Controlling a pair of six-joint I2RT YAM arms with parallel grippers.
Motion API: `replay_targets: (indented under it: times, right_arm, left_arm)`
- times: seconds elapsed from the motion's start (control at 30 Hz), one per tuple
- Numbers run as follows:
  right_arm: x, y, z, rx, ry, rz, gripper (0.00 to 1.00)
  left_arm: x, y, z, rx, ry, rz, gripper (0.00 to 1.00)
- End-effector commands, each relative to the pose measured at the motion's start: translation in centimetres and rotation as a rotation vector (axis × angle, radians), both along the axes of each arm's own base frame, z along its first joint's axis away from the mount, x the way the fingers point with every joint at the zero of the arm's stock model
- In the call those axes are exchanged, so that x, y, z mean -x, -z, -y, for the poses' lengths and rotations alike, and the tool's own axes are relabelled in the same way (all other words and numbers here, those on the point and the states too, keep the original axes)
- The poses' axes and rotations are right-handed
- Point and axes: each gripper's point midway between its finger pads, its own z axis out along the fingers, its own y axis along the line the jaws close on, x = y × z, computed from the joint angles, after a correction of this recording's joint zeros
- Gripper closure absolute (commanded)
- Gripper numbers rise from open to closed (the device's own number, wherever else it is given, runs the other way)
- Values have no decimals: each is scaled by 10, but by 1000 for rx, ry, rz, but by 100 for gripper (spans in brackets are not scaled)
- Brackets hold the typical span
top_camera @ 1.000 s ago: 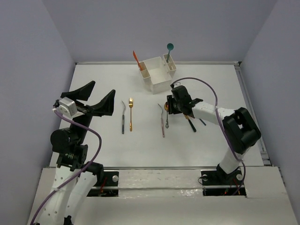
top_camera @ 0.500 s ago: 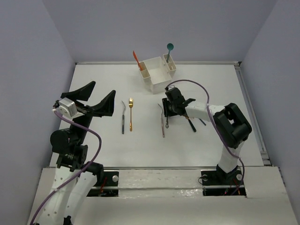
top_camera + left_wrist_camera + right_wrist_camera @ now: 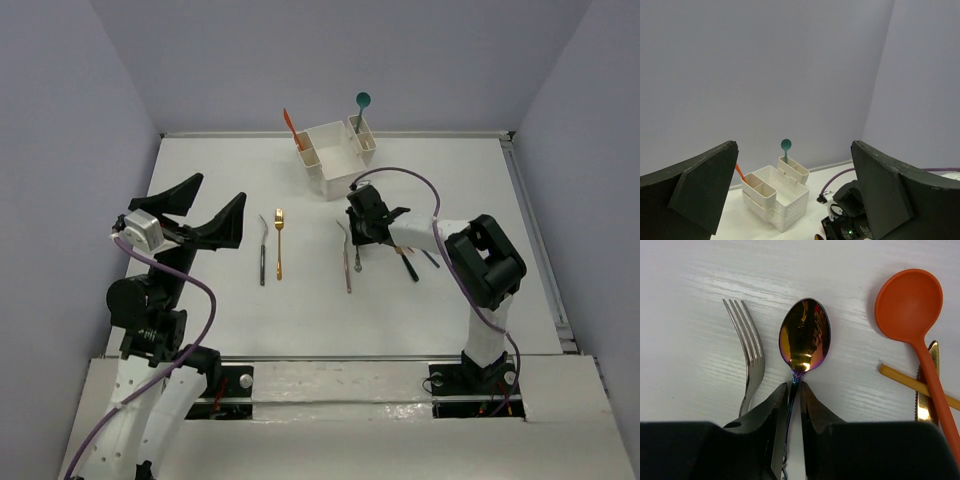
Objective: Sort the eating utensils into containers
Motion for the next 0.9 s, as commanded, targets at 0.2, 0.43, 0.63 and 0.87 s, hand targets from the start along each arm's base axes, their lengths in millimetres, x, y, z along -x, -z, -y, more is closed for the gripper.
replay_targets:
  times: [0.2,0.43,0.63,0.87]
  right_arm:
    - [1,-3,13,83,24,4,81]
    - [-8,-19,12,82,21,58,98]
    - [-37,-97,-12,-76,-3,281,100]
    - [-77,-206,-10,-246,41,607,100]
  left_arm:
    - [19,-27,-3,25,9,96,1]
    - [20,-28,-4,27,6,98,1]
    - [18,-27,-3,23,6,95,1]
    - [18,-27,-3,22,5,96,1]
